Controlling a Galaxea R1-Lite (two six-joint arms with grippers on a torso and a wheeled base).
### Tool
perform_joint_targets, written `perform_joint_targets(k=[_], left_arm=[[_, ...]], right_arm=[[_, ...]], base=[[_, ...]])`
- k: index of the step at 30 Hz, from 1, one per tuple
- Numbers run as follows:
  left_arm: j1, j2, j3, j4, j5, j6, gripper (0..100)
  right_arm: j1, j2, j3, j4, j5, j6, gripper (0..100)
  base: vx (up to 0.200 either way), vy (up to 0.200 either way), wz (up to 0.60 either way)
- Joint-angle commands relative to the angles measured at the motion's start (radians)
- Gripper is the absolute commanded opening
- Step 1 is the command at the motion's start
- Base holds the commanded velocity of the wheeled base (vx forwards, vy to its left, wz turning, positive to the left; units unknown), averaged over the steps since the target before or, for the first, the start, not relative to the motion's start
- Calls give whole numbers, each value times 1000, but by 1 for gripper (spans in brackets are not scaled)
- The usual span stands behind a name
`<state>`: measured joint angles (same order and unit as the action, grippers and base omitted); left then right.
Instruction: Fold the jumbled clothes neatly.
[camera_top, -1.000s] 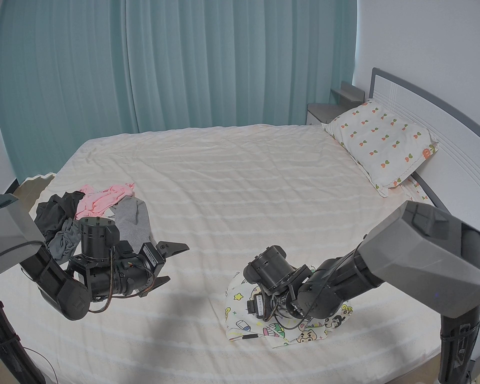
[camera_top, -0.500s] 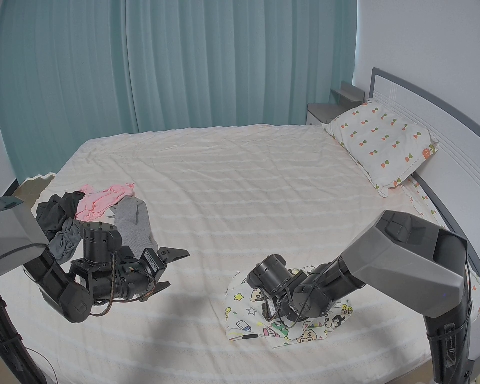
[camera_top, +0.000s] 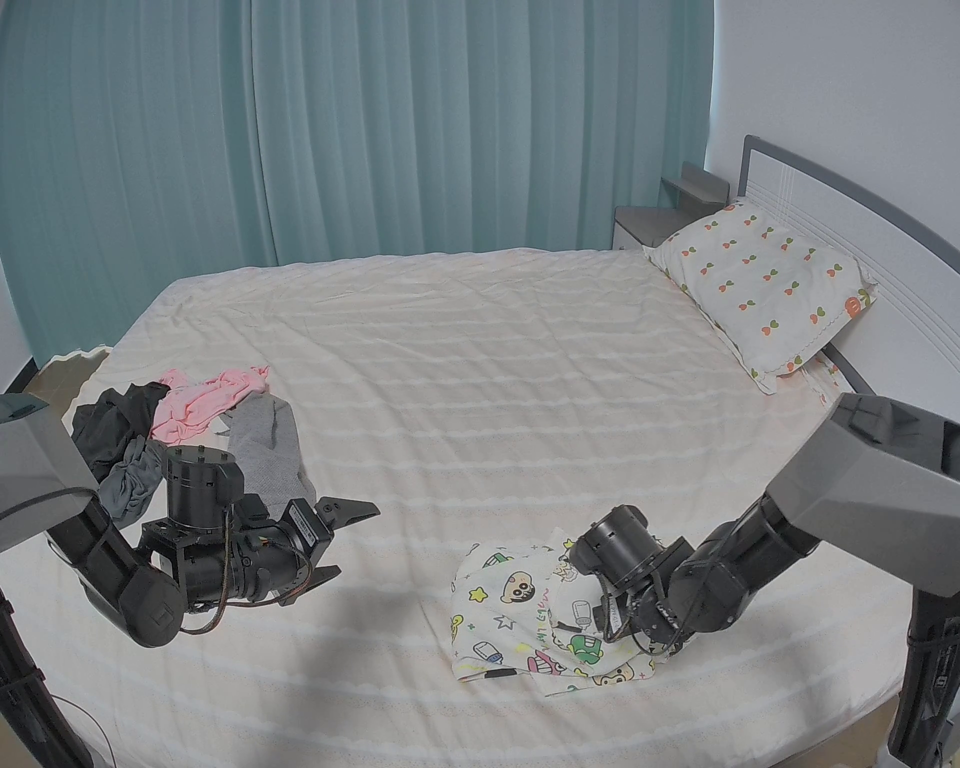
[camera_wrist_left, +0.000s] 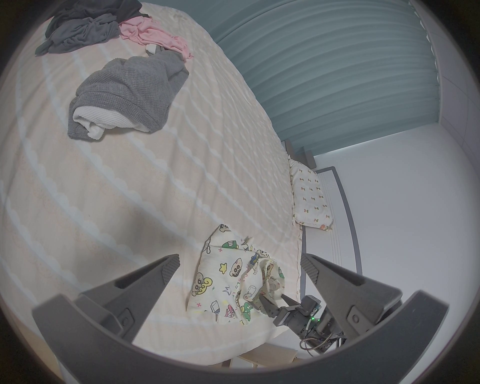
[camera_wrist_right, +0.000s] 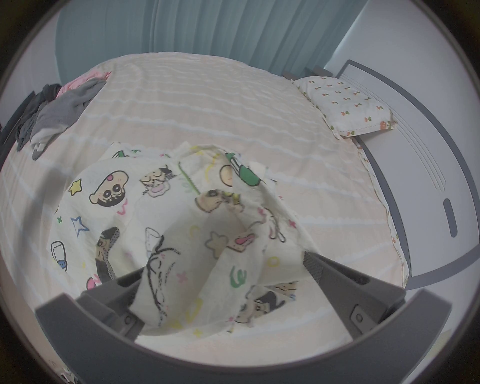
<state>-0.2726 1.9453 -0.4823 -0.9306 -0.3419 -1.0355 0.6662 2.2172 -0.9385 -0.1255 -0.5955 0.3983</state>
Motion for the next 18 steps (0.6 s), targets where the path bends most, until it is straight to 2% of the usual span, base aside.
perform_joint_targets(k=[1, 7, 9, 13, 18], left_arm=[[0, 3, 2, 0, 0, 0, 100], [-2, 3, 4, 0, 0, 0, 100], [-2, 3, 4, 0, 0, 0, 100], [0, 4, 4, 0, 0, 0, 100], [-2, 6, 2, 0, 0, 0, 100]], right_arm=[[-54, -76, 133, -91, 3, -19, 100], [-119, -73, 241, -253, 13, -61, 100], [-122, -73, 244, -259, 13, -64, 100], [-186, -74, 314, -348, 49, -76, 100], [-191, -143, 356, -417, 86, -79, 100]], base=[[0, 0, 0], [0, 0, 0], [0, 0, 0], [0, 0, 0], [0, 0, 0]])
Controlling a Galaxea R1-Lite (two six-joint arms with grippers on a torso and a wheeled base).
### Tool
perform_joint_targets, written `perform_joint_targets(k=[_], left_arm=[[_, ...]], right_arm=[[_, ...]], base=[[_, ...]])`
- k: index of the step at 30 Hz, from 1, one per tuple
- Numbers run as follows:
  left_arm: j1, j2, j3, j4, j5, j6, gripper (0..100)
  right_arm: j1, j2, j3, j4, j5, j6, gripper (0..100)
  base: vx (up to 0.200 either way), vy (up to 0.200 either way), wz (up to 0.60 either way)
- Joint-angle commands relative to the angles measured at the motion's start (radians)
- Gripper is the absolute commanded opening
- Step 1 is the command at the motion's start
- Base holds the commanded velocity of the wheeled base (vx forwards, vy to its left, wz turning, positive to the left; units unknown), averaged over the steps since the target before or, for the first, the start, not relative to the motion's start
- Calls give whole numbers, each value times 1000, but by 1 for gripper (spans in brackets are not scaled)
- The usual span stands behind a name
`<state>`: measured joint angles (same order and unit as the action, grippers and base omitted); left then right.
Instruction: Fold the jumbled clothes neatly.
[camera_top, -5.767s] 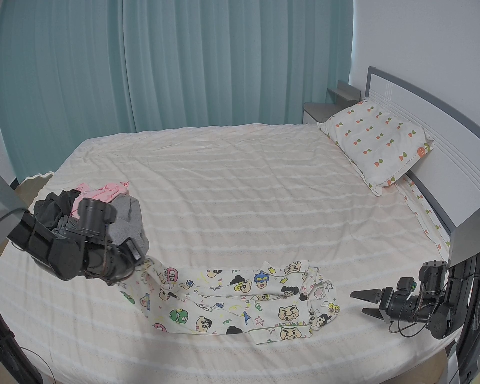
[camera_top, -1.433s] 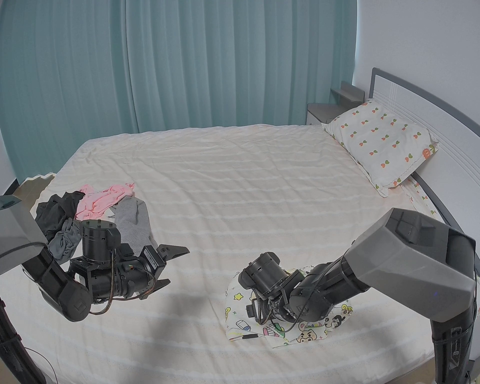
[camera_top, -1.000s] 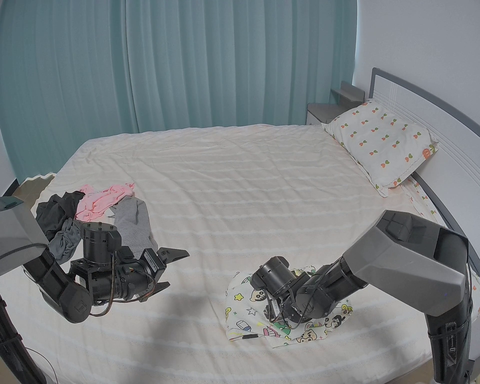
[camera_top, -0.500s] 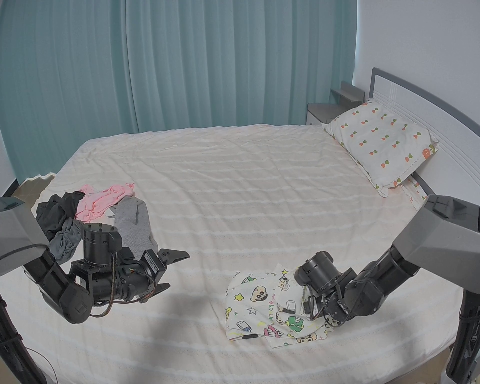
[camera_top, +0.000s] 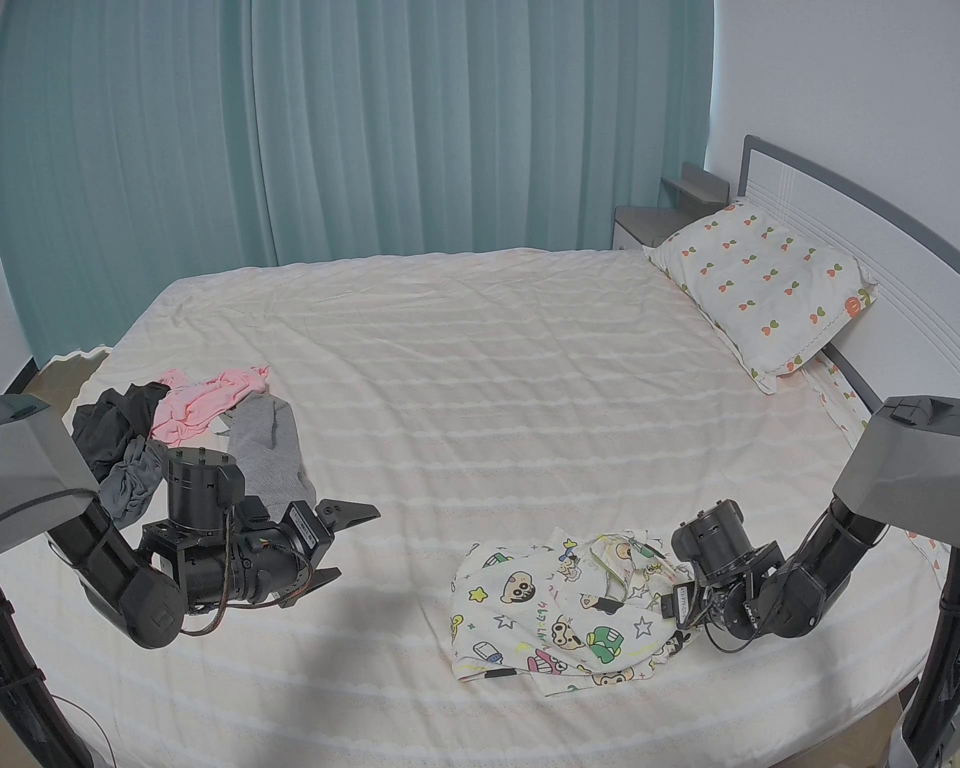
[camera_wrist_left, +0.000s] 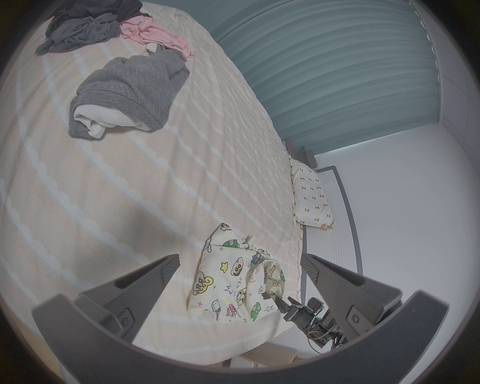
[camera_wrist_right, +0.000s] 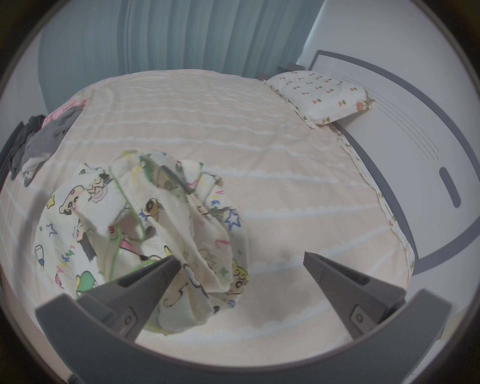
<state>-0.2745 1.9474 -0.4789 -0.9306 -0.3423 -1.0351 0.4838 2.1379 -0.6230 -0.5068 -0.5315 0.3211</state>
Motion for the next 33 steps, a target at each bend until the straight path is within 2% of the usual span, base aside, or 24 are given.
perform_joint_targets(k=[1, 6, 10, 21, 24, 26, 27, 28, 33], left_arm=[[0, 5, -1, 0, 0, 0, 100], [0, 10, -1, -2, 2, 1, 100], [0, 11, -1, -2, 2, 1, 100], [0, 15, -1, -2, 2, 1, 100], [0, 16, -1, -2, 2, 3, 100], [0, 16, -1, -2, 2, 3, 100], [0, 16, -1, -2, 2, 3, 100], [-2, 16, -1, -2, 2, 3, 100], [-2, 18, -3, -2, 2, 3, 100]], right_arm=[[-2, -84, 40, -41, 31, -7, 100], [68, -164, -17, -38, 87, -8, 100], [128, -142, -127, -10, 87, -31, 100], [208, 116, -511, 297, 79, -53, 100], [216, 165, -543, 312, 59, -65, 100], [217, 211, -567, 315, 18, -126, 100], [216, 214, -570, 314, 15, -131, 100], [205, 237, -583, 303, -28, -198, 100], [213, 234, -620, 315, -58, -232, 100]], base=[[0, 0, 0], [0, 0, 0], [0, 0, 0], [0, 0, 0], [0, 0, 0], [0, 0, 0], [0, 0, 0], [0, 0, 0], [0, 0, 0]])
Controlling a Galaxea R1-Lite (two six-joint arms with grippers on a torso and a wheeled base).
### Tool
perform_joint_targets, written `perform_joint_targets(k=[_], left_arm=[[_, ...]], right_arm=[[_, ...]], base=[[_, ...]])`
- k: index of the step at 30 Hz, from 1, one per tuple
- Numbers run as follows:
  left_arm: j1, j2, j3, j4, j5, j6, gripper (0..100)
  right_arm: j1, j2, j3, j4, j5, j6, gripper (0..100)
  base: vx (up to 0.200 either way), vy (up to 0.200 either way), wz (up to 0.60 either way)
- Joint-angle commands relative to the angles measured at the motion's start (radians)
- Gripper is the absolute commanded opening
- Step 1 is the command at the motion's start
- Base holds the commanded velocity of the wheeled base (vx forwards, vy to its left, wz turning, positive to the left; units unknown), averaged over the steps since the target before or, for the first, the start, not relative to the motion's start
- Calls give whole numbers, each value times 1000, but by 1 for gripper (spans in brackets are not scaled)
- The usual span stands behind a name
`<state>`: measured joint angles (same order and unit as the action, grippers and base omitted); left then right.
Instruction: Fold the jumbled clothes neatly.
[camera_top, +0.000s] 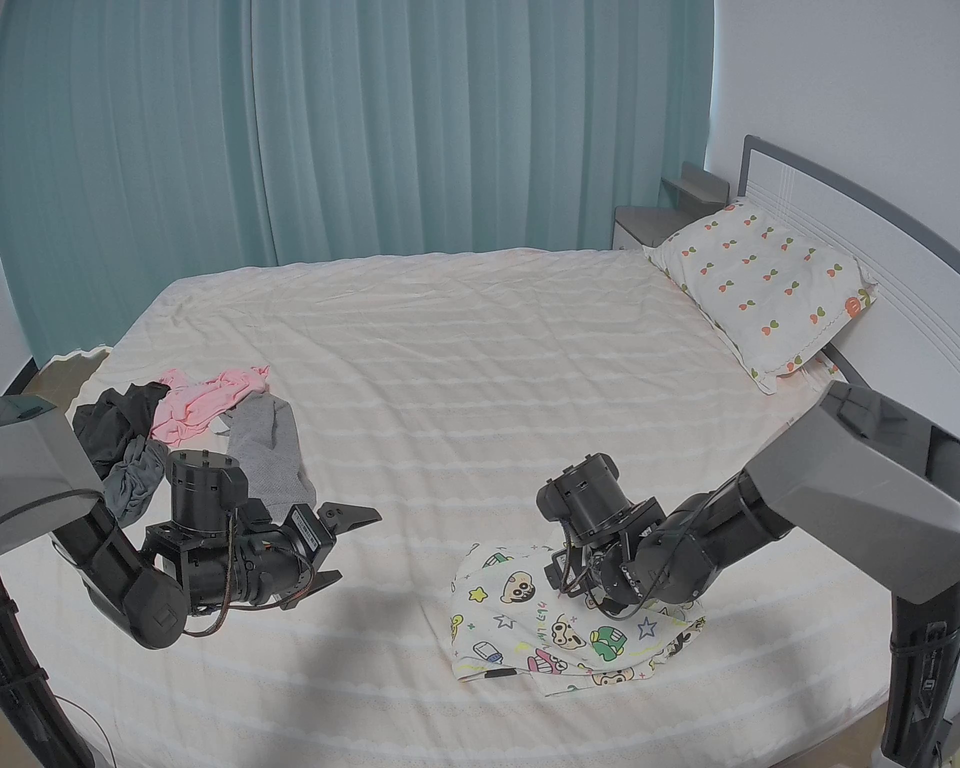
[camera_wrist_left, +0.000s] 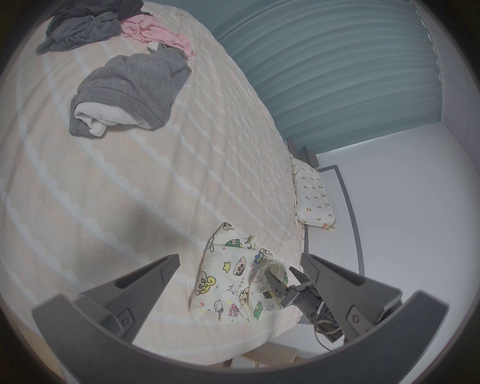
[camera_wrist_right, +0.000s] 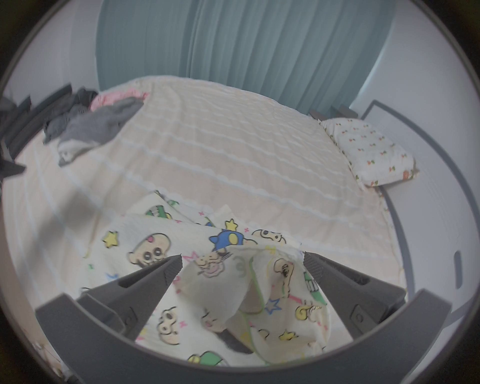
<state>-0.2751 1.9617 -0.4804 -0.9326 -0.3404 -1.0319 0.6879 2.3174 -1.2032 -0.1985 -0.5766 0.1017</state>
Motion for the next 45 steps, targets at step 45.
perform_joint_targets(k=[45], left_arm=[[-3, 13, 0, -2, 1, 1, 100]], right_arm=[[-232, -171, 271, 134, -91, -68, 100]], base=[[0, 0, 0]])
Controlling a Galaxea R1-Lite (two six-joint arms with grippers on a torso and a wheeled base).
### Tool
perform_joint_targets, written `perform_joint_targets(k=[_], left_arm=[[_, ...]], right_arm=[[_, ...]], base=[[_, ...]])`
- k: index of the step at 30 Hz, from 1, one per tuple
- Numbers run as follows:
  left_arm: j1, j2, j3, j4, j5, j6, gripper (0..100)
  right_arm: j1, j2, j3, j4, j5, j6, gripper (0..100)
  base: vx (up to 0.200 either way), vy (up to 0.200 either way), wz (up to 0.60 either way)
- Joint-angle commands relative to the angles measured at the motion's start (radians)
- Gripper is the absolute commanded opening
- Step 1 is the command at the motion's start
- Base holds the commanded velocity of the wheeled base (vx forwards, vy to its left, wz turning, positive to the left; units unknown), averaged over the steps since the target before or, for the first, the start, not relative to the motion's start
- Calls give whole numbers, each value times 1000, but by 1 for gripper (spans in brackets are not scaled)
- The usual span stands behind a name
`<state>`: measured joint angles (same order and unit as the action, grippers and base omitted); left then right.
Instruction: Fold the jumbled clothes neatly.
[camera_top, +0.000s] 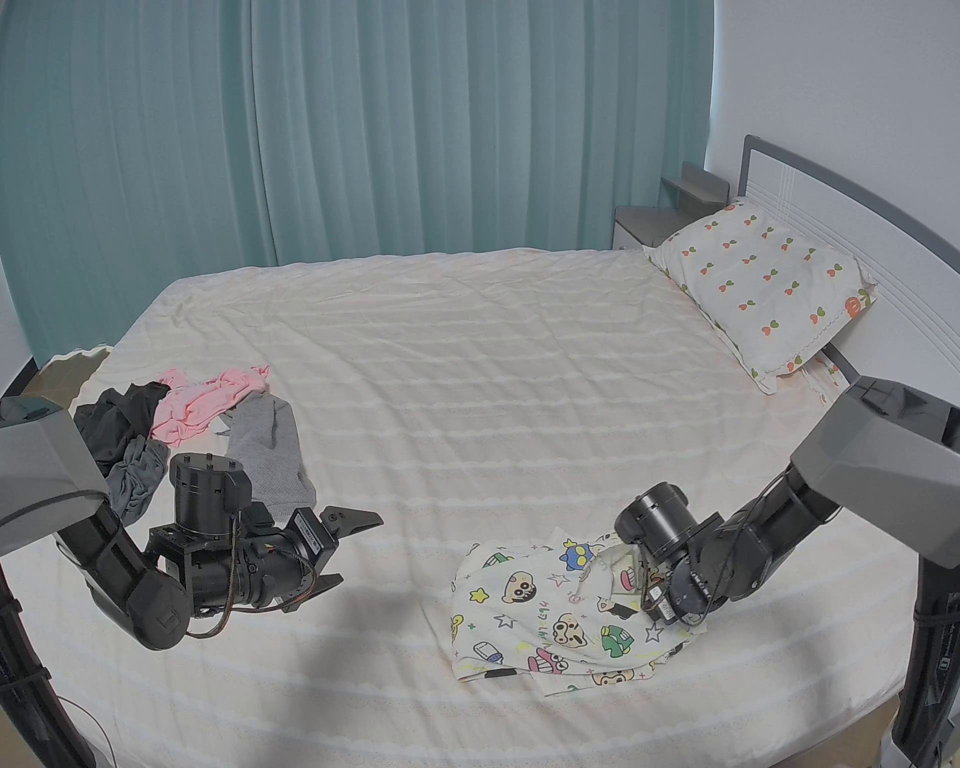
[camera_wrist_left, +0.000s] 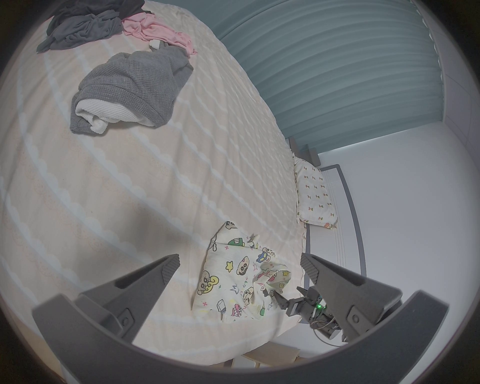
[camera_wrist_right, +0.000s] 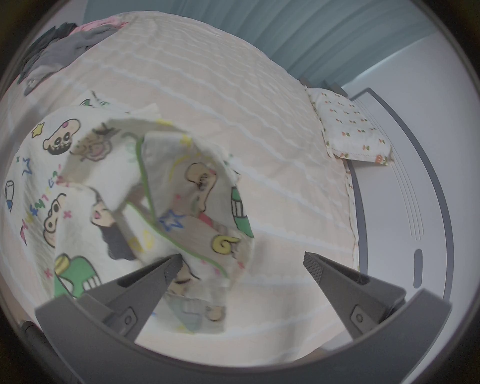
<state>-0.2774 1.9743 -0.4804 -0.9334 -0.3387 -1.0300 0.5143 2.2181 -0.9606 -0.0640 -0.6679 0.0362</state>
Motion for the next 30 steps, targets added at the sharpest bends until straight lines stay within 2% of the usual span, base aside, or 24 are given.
perform_joint_targets(k=[1, 3, 6, 8, 12, 13, 22, 30], left_arm=[[0, 0, 0, 1, 0, -1, 100], [0, 0, 0, -1, 0, -1, 100], [0, 0, 0, -1, 0, -1, 100], [0, 0, 0, -1, 0, -1, 100], [0, 0, 0, -1, 0, -1, 100], [0, 2, 0, -1, 0, -1, 100], [0, 2, 0, -1, 0, -1, 100], [0, 2, 0, -1, 0, -1, 100]], right_arm=[[-65, -75, 30, 0, 1, -2, 100], [-91, -95, 34, -5, 8, -2, 100], [-71, -123, 46, -36, 30, 4, 100], [-17, -144, 46, -76, 54, 7, 100], [84, -143, -4, -128, 60, 1, 100], [122, -120, -44, -128, 62, 2, 100], [204, 104, -279, -111, 59, 2, 100], [236, 203, -328, -43, 57, 5, 100]], base=[[0, 0, 0], [0, 0, 0], [0, 0, 0], [0, 0, 0], [0, 0, 0], [0, 0, 0], [0, 0, 0], [0, 0, 0]])
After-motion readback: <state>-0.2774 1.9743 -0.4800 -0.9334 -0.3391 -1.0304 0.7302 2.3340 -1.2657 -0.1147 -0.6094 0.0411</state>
